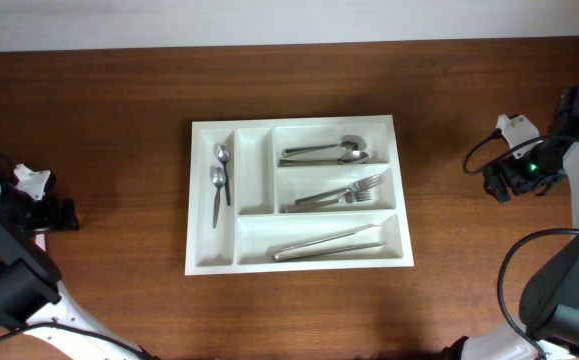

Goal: Pack container
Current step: 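Lower the left gripper onto the white plastic knife and grasp it, then carry the knife right and lower it into the narrow second compartment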

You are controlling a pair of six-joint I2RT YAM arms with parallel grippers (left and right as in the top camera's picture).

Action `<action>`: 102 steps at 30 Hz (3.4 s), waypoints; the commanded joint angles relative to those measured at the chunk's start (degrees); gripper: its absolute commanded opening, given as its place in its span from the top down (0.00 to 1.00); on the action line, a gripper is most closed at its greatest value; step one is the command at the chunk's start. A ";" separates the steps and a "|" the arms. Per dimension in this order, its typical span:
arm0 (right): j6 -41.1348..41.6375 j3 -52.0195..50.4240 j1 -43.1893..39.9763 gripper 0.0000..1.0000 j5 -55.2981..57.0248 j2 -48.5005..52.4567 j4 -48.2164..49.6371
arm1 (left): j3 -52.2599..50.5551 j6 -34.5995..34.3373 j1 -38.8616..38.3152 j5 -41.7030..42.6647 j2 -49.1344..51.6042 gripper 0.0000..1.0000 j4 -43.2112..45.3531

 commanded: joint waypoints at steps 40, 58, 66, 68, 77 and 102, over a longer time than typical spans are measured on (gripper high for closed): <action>-0.42 -0.35 0.00 0.01 -0.92 0.11 -0.02 | -0.31 -9.70 3.10 1.11 0.28 0.87 3.30; -0.42 -0.35 0.00 0.01 -0.92 0.11 0.00 | 29.24 -14.01 -4.50 16.22 0.28 0.96 -14.75; -0.42 -0.35 0.00 0.01 -0.92 0.11 -0.02 | 35.93 -21.73 -17.22 21.75 0.28 0.96 -20.72; -0.42 -0.35 0.00 0.01 -0.92 0.11 -0.02 | 35.98 -23.67 -20.92 22.43 0.28 0.96 -21.62; -0.42 -0.35 0.00 0.01 -0.92 0.11 -0.02 | 35.98 -33.75 -38.42 22.49 0.28 0.96 -22.80; -0.42 -0.35 0.00 0.01 -0.92 0.11 -0.02 | 32.00 -58.49 -58.29 6.95 0.31 0.94 -26.69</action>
